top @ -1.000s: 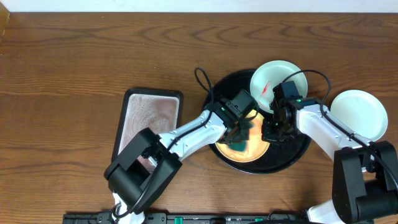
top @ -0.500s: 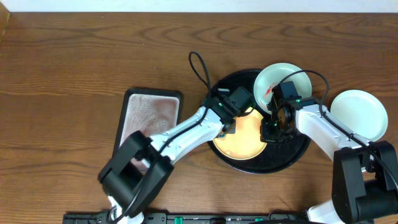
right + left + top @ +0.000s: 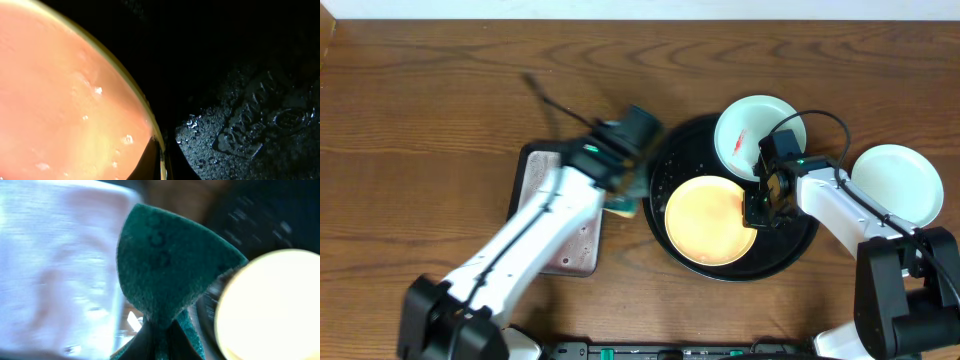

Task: Clean dirty plates on tray and stack at the side
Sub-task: 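Return the sponge to the soapy tray with the left gripper, then tilt the yellow plate up on its edge with the right gripper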

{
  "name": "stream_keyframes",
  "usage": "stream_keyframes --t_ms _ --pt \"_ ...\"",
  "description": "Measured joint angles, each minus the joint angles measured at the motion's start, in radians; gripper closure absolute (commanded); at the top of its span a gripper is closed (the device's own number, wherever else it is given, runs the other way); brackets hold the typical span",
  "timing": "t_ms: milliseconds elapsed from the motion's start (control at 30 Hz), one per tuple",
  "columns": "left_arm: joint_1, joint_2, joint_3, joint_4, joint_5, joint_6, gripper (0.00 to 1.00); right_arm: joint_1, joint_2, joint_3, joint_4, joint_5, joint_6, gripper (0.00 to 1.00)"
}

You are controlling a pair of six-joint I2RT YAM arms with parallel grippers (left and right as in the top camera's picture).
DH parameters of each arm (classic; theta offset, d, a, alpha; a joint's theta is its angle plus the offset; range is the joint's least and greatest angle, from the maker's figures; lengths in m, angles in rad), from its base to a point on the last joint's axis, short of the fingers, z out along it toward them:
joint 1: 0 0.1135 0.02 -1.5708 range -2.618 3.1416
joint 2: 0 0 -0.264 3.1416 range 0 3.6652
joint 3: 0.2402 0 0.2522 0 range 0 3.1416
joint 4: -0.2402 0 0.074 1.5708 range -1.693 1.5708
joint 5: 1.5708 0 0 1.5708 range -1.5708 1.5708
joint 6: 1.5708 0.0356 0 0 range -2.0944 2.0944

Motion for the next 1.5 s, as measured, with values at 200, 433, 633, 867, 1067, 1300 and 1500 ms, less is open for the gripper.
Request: stream_keyframes --t_ms 200,433,633,867,1067,1300,1500 --pt "0.279 -0.035 -0.078 -0.041 0.011 0.073 0.92 -0.004 -0.009 -0.018 0.051 -0.029 0.012 0.99" --pt "0.419 -0.032 -0.246 0.05 0.067 0.16 0.55 -0.004 -0.023 -0.044 0.103 -0.056 0.034 0.99" --pt "0.426 -0.04 -0.246 0.043 0.092 0.183 0.35 -0.003 -0.122 -0.047 0.052 -0.019 0.014 0.99" --pt "0.426 -0.195 -0.228 0.01 0.125 0.207 0.27 0.01 -0.36 -0.042 -0.009 0.217 -0.05 0.99" --pt "0.426 -0.361 -0.22 -0.01 0.132 0.208 0.18 0.076 -0.417 -0.042 -0.003 0.378 -0.09 0.99" --pt "0.426 -0.394 -0.214 -0.01 0.134 0.21 0.17 0.24 -0.428 -0.023 -0.016 0.598 -0.13 0.99" --pt "0.426 -0.394 -0.214 -0.011 0.137 0.21 0.17 0.415 -0.462 0.034 -0.031 0.809 -0.146 0.99"
